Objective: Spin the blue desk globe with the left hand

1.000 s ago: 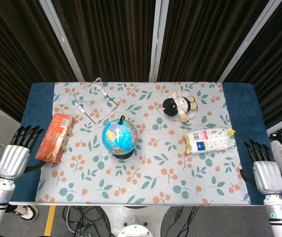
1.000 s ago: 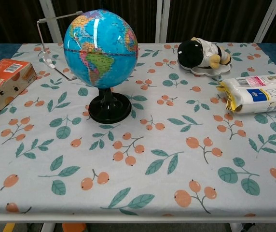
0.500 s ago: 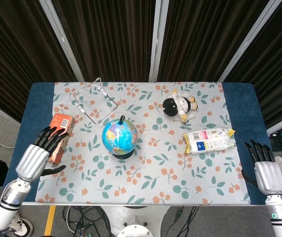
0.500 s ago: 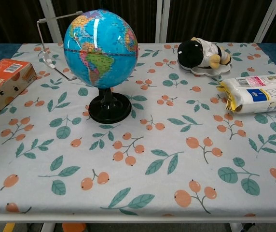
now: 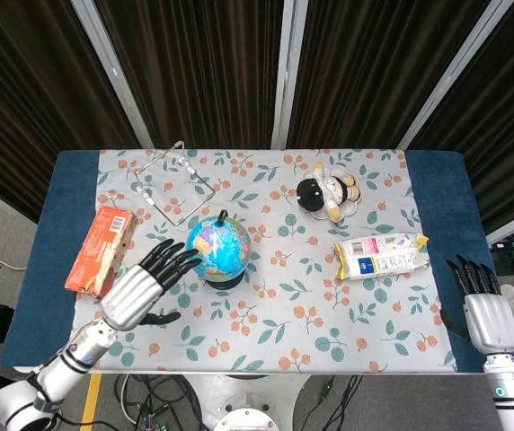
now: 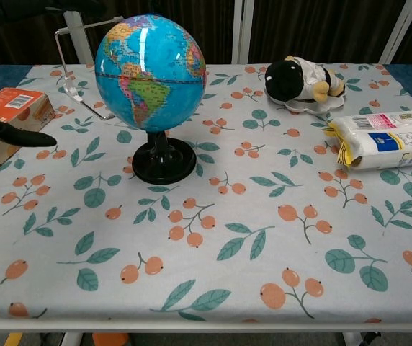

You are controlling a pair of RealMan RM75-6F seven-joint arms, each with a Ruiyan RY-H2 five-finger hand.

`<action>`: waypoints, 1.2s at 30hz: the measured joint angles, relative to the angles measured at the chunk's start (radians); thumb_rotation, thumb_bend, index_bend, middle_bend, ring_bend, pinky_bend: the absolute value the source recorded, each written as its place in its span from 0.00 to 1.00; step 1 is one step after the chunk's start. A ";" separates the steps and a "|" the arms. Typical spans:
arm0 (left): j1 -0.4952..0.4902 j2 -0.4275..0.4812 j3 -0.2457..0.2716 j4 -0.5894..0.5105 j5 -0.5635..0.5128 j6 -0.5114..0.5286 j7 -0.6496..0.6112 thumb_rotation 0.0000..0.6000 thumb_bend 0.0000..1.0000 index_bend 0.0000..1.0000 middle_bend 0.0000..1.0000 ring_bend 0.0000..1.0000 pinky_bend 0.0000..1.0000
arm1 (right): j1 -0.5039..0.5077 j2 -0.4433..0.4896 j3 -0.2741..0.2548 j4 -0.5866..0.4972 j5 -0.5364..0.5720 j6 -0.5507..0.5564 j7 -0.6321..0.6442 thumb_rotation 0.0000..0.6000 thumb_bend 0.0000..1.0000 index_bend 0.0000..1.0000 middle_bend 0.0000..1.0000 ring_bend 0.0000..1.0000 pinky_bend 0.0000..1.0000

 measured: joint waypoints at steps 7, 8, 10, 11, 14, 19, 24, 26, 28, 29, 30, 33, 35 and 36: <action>-0.036 -0.036 -0.006 0.001 -0.018 -0.041 0.015 1.00 0.07 0.08 0.07 0.00 0.00 | -0.001 0.001 0.001 0.010 0.001 0.003 0.015 1.00 0.23 0.00 0.00 0.00 0.00; -0.040 -0.040 -0.006 0.004 -0.021 -0.045 0.017 1.00 0.07 0.08 0.07 0.00 0.00 | -0.002 0.001 0.001 0.010 0.000 0.004 0.016 1.00 0.23 0.00 0.00 0.00 0.00; -0.044 -0.045 -0.006 0.010 -0.029 -0.050 0.022 1.00 0.07 0.08 0.07 0.00 0.00 | -0.003 0.003 0.001 0.012 0.000 0.005 0.020 1.00 0.23 0.00 0.00 0.00 0.00; -0.045 -0.046 -0.005 0.012 -0.032 -0.051 0.023 1.00 0.07 0.08 0.07 0.00 0.00 | -0.003 0.003 0.001 0.014 0.001 0.005 0.022 1.00 0.23 0.00 0.00 0.00 0.00; -0.045 -0.049 -0.002 0.017 -0.038 -0.045 0.025 1.00 0.07 0.08 0.07 0.00 0.00 | -0.003 0.002 0.000 0.017 0.001 0.003 0.025 1.00 0.23 0.00 0.00 0.00 0.00; -0.042 -0.047 0.007 0.024 -0.044 -0.036 0.023 1.00 0.07 0.08 0.07 0.00 0.00 | -0.003 -0.002 -0.001 0.019 0.000 0.001 0.024 1.00 0.23 0.00 0.00 0.00 0.00; -0.045 -0.046 0.012 0.029 -0.055 -0.036 0.009 1.00 0.07 0.08 0.07 0.00 0.00 | -0.002 -0.004 -0.001 0.020 0.001 -0.001 0.022 1.00 0.23 0.00 0.00 0.00 0.00; -0.047 -0.047 0.010 0.033 -0.060 -0.036 0.008 1.00 0.07 0.08 0.07 0.00 0.00 | -0.002 -0.005 -0.001 0.021 0.002 -0.002 0.022 1.00 0.23 0.00 0.00 0.00 0.00; -0.049 -0.048 0.008 0.039 -0.066 -0.037 0.009 1.00 0.07 0.08 0.07 0.00 0.00 | -0.002 -0.005 -0.001 0.022 0.004 -0.003 0.022 1.00 0.23 0.00 0.00 0.00 0.00; -0.049 -0.048 0.008 0.040 -0.070 -0.036 0.009 1.00 0.07 0.08 0.07 0.00 0.00 | -0.002 -0.005 -0.001 0.022 0.004 -0.003 0.023 1.00 0.23 0.00 0.00 0.00 0.00; -0.047 -0.048 0.008 0.043 -0.075 -0.035 0.010 1.00 0.07 0.08 0.07 0.00 0.00 | -0.002 -0.006 -0.001 0.023 0.004 -0.003 0.023 1.00 0.23 0.00 0.00 0.00 0.00; -0.036 -0.040 0.015 0.048 -0.088 -0.029 0.008 1.00 0.07 0.08 0.07 0.00 0.00 | -0.002 -0.006 -0.001 0.023 0.004 -0.003 0.023 1.00 0.24 0.00 0.00 0.00 0.00; -0.029 -0.035 0.020 0.054 -0.094 -0.024 0.007 1.00 0.06 0.08 0.07 0.00 0.00 | -0.003 -0.006 -0.001 0.024 0.005 -0.003 0.023 1.00 0.23 0.00 0.00 0.00 0.00; -0.024 -0.033 0.022 0.059 -0.099 -0.020 0.005 1.00 0.06 0.08 0.07 0.00 0.00 | -0.003 -0.006 -0.001 0.024 0.005 -0.002 0.023 1.00 0.24 0.00 0.00 0.00 0.00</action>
